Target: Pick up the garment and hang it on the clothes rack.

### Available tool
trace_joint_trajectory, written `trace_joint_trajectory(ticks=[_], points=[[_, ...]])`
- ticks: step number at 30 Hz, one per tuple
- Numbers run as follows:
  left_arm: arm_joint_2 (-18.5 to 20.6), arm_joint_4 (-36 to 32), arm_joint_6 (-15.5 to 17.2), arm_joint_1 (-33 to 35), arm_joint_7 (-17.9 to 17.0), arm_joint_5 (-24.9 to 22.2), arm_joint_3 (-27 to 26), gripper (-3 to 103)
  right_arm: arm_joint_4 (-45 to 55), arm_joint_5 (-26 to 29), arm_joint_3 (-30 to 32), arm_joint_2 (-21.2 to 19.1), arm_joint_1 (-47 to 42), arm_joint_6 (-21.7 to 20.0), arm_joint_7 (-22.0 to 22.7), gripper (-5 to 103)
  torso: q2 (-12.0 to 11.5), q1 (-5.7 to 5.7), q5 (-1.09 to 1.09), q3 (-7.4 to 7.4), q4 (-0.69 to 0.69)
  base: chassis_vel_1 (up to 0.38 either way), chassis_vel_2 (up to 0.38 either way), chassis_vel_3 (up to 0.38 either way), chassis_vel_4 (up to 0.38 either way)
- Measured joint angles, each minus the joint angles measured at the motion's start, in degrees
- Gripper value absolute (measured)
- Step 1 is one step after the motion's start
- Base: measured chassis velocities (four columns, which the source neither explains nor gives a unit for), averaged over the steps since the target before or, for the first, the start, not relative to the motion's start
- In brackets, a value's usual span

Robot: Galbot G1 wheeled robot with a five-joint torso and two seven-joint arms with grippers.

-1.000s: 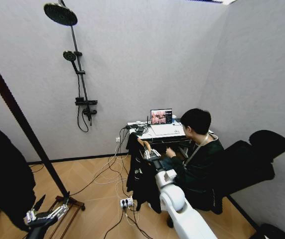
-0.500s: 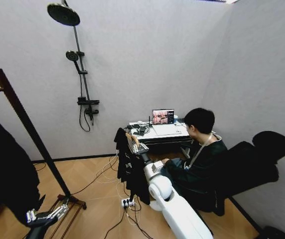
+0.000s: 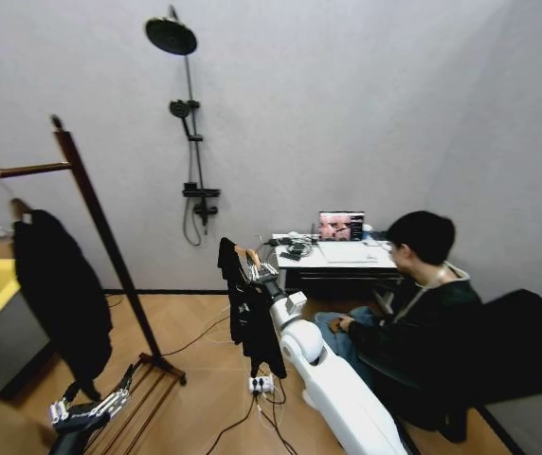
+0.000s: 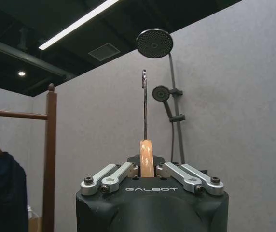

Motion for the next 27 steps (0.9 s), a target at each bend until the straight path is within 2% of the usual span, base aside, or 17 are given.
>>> trace_joint_trajectory(ticks=[19,27], points=[[0.00,0.00,0.00,0.00,0.00,0.00,0.00,100,1.26,0.23,-0.36,1.65,0.38,-1.45,-0.88,10,0.00,-0.01,0.00,0.00,0.01,0.128,0.126,0.128,0.129],[0.00,0.00,0.00,0.00,0.00,0.00,0.00,100,4.21,0.29,0.19,0.79,-0.15,-2.54,-0.74,10,0.00,-0.01,0.00,-0.01,0.00,0.122,0.126,0.125,0.121]])
